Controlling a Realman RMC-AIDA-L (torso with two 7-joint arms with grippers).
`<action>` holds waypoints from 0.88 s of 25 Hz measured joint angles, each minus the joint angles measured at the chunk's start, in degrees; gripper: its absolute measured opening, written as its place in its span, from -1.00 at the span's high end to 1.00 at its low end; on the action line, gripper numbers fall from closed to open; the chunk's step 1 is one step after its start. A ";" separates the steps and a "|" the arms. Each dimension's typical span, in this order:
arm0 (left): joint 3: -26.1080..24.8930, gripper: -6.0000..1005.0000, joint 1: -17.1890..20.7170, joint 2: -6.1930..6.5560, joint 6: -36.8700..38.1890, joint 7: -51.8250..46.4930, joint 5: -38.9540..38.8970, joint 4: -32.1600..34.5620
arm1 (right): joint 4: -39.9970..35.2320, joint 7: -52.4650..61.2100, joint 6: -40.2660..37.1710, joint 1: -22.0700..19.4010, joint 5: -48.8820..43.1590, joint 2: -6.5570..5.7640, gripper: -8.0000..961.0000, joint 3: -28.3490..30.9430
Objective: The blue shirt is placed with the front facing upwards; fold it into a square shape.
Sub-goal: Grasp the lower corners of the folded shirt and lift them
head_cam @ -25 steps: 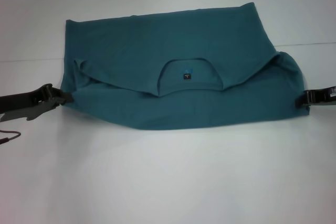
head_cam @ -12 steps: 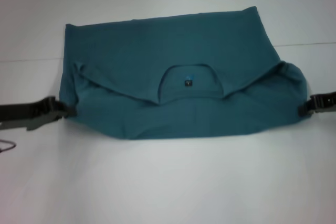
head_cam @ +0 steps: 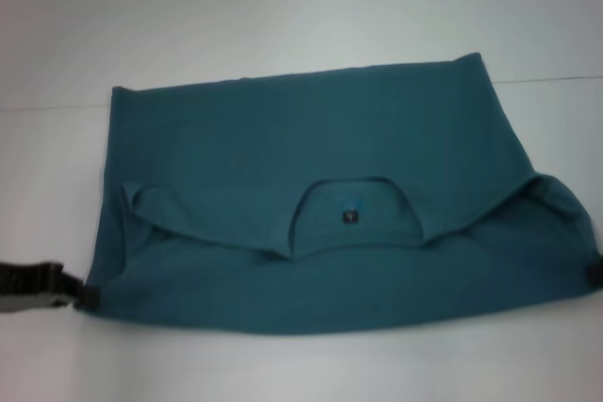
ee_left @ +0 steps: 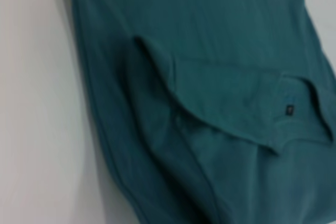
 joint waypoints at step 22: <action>0.56 0.99 4.79 -1.40 15.32 2.08 10.31 4.69 | -3.02 -1.25 -16.85 -3.07 -2.49 1.72 0.87 -0.45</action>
